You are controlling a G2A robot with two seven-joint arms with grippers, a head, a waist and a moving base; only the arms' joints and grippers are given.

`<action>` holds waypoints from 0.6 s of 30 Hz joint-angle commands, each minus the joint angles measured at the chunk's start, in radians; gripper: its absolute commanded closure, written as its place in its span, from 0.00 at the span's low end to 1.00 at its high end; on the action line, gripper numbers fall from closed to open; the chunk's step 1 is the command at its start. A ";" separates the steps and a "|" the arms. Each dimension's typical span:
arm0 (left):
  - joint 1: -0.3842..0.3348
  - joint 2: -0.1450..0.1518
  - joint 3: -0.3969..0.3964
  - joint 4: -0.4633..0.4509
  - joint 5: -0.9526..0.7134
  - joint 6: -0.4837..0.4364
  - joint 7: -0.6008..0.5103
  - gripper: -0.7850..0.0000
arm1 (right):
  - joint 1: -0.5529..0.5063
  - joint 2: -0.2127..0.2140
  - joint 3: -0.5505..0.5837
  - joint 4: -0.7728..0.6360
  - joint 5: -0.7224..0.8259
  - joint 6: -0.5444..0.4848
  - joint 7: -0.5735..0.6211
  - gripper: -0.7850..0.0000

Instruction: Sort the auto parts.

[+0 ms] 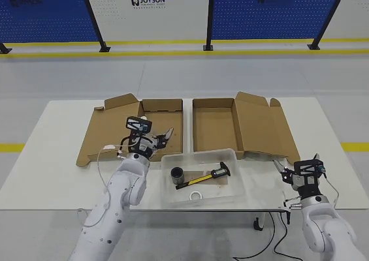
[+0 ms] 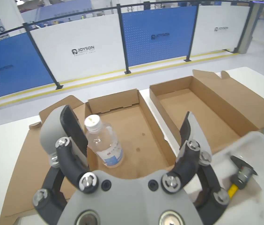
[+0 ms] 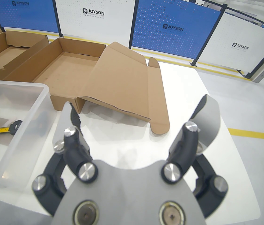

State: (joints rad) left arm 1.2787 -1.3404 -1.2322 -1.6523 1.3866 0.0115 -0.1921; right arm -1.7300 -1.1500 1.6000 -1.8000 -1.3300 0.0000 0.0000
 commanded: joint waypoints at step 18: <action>-0.051 0.033 0.037 -0.069 -0.294 -0.513 -0.709 0.00 | 0.000 0.000 0.000 0.000 0.000 0.000 0.000 0.00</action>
State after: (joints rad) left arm 1.2363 -1.3095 -1.2025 -1.7316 1.1056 -0.4895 -0.8505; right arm -1.7300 -1.1500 1.6000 -1.8000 -1.3300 0.0000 0.0000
